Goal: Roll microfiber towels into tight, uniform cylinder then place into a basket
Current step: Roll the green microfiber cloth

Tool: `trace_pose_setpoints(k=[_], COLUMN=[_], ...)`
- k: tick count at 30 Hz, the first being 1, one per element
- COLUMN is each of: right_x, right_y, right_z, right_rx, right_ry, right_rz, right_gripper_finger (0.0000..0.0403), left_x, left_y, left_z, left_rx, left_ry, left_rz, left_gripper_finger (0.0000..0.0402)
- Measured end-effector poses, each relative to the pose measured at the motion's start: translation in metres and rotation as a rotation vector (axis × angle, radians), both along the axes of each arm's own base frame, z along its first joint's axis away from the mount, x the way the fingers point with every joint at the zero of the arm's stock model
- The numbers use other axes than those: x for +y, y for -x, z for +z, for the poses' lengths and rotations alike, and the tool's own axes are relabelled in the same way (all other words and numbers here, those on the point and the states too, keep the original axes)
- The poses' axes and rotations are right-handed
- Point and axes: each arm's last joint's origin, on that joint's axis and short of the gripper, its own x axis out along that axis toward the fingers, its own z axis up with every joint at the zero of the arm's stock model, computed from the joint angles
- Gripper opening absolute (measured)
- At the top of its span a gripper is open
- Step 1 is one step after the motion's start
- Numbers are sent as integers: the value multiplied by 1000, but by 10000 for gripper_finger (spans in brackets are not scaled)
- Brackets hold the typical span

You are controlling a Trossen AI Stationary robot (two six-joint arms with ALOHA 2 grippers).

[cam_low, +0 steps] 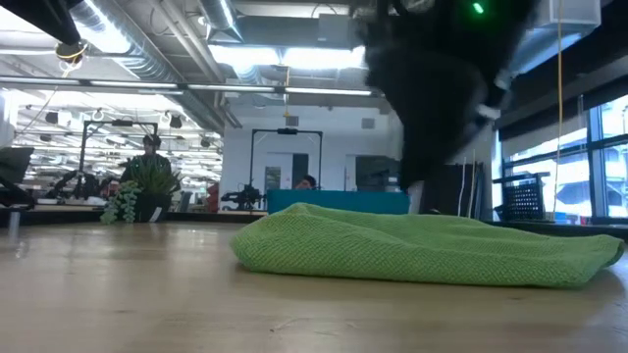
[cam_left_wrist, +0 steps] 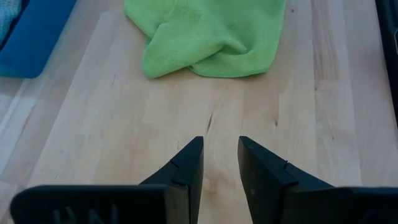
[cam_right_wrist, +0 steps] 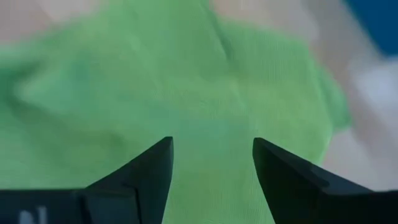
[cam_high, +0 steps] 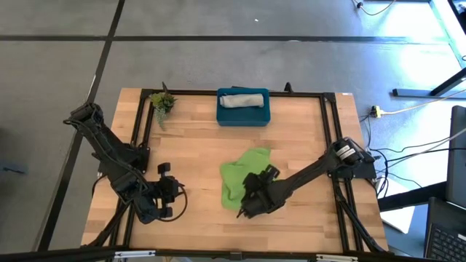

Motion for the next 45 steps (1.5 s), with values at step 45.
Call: trace_pose_setpoints(k=[45], right_x=[20], right_y=[-19], right_z=[42], right_rx=[-125], right_ry=[71], right_rz=[171], right_gripper_finger=[222], left_x=[-5], left_y=[7], left_z=[0], left_rx=[-17], left_ry=[60], left_rz=[46], left_gripper_finger=[90])
